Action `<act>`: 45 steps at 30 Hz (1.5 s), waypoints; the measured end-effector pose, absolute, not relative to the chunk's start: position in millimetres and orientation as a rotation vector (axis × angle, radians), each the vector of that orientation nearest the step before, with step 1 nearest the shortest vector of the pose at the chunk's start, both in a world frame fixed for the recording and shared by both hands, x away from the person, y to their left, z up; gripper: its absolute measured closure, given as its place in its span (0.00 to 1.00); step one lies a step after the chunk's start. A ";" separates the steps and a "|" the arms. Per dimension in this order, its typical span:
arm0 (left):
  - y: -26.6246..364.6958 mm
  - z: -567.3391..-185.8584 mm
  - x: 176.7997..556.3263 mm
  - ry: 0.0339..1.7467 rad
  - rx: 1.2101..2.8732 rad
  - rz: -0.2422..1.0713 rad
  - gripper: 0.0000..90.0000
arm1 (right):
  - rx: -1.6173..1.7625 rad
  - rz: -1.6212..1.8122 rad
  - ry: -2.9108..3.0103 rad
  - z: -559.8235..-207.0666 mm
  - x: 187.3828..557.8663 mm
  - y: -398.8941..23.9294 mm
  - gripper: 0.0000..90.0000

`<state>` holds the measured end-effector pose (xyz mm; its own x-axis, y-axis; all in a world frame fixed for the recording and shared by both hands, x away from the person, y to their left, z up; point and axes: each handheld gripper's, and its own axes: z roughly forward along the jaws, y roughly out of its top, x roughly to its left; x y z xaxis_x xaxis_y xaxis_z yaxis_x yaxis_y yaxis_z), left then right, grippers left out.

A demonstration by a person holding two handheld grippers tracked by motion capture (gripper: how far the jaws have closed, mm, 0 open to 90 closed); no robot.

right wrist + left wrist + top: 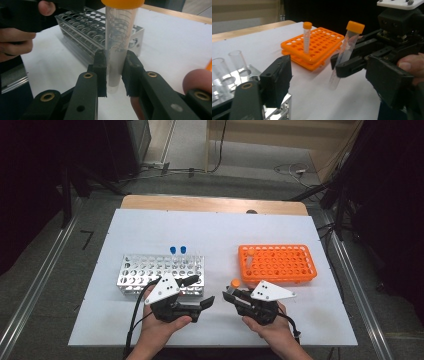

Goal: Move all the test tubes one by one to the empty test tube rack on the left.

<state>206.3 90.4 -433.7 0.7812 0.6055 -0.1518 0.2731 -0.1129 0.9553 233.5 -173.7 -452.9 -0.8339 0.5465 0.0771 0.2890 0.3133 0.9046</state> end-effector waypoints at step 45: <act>119.8 -430.5 214.9 0.715 1.716 0.404 0.83 | 0.609 1.570 2.441 -451.9 224.7 -175.6 0.27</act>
